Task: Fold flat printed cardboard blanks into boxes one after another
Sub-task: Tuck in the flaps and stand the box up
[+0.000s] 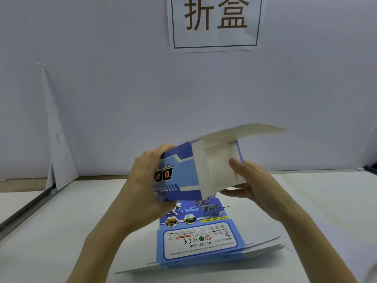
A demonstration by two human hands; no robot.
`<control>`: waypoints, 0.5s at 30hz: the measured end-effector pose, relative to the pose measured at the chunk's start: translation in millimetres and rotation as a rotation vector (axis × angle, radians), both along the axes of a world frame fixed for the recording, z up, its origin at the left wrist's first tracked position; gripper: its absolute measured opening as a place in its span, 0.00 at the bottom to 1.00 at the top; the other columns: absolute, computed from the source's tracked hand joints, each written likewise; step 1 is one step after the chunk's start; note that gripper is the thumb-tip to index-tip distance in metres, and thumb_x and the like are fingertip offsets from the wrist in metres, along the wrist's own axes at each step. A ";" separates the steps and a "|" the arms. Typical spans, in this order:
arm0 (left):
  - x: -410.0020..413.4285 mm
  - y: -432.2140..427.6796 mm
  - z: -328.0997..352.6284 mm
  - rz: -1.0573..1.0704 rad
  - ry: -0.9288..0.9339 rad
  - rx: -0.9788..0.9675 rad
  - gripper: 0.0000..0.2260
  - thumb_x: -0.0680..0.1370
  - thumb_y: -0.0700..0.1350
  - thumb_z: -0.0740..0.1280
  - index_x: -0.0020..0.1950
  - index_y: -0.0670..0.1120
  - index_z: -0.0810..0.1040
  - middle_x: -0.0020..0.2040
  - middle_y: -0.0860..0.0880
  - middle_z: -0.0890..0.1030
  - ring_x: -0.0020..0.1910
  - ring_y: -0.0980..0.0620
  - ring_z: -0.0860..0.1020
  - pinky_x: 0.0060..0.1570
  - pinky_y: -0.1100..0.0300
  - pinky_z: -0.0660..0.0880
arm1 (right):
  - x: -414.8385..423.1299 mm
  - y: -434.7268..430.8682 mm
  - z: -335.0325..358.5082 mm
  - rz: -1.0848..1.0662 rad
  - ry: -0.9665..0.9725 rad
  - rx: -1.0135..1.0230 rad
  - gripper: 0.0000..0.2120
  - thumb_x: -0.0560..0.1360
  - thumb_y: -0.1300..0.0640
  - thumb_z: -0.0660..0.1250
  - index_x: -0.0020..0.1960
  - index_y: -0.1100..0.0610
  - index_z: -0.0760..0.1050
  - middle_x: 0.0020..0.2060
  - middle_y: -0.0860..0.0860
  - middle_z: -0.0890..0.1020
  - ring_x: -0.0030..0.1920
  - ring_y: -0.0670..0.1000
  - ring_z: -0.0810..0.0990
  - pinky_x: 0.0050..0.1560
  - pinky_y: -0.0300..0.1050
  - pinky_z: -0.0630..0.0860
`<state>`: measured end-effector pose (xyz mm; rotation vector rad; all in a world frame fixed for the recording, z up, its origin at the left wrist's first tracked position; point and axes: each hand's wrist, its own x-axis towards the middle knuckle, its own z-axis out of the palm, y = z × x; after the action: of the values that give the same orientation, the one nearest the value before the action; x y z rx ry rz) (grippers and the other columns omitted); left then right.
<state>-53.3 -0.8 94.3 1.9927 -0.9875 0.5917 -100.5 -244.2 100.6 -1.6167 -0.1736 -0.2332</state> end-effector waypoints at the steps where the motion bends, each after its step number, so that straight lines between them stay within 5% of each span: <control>1: -0.1 0.1 0.6 0.000 0.011 -0.012 0.39 0.62 0.50 0.79 0.67 0.60 0.62 0.63 0.62 0.68 0.62 0.52 0.72 0.48 0.75 0.75 | -0.3 1.2 1.0 -0.025 -0.021 -0.057 0.11 0.73 0.48 0.65 0.50 0.54 0.78 0.45 0.53 0.83 0.47 0.54 0.84 0.43 0.45 0.82; 2: 0.2 -0.9 0.8 0.010 0.031 -0.034 0.41 0.63 0.49 0.80 0.69 0.60 0.60 0.64 0.60 0.68 0.64 0.53 0.71 0.49 0.72 0.76 | -1.2 3.3 2.1 -0.076 -0.041 -0.106 0.06 0.78 0.54 0.63 0.47 0.54 0.77 0.41 0.52 0.83 0.44 0.52 0.84 0.41 0.45 0.83; 5: -3.7 -9.2 0.3 0.092 0.132 -0.097 0.46 0.66 0.45 0.78 0.73 0.62 0.52 0.69 0.57 0.63 0.67 0.60 0.66 0.55 0.65 0.74 | 0.1 9.8 1.4 -0.249 -0.054 -0.187 0.13 0.81 0.62 0.58 0.40 0.57 0.75 0.35 0.52 0.80 0.34 0.48 0.84 0.33 0.45 0.82; 8: -11.5 -19.2 4.6 -0.069 0.438 -0.215 0.43 0.67 0.53 0.77 0.69 0.69 0.50 0.62 0.68 0.68 0.55 0.76 0.72 0.42 0.75 0.75 | 2.5 13.1 -0.9 -0.432 -0.080 -0.241 0.13 0.80 0.63 0.57 0.39 0.66 0.72 0.32 0.55 0.75 0.32 0.50 0.81 0.27 0.43 0.80; 11: -11.3 -24.9 10.5 -0.312 0.715 -0.353 0.33 0.66 0.47 0.69 0.65 0.69 0.60 0.55 0.68 0.76 0.47 0.70 0.79 0.35 0.73 0.75 | 4.5 12.9 -3.5 -0.543 -0.118 -0.416 0.14 0.80 0.62 0.57 0.38 0.69 0.70 0.30 0.55 0.74 0.31 0.52 0.77 0.29 0.49 0.81; 15: -21.0 -31.1 14.3 -0.354 0.684 -0.397 0.32 0.66 0.63 0.67 0.70 0.64 0.64 0.57 0.63 0.80 0.51 0.63 0.81 0.36 0.73 0.75 | 1.9 15.4 -2.7 -0.528 -0.150 -0.580 0.15 0.80 0.58 0.57 0.41 0.67 0.73 0.33 0.59 0.79 0.35 0.60 0.80 0.38 0.61 0.79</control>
<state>-74.3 -31.8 108.6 1.4514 -0.6948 -0.0975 -98.5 -228.8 97.9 -2.2050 0.0890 -0.7657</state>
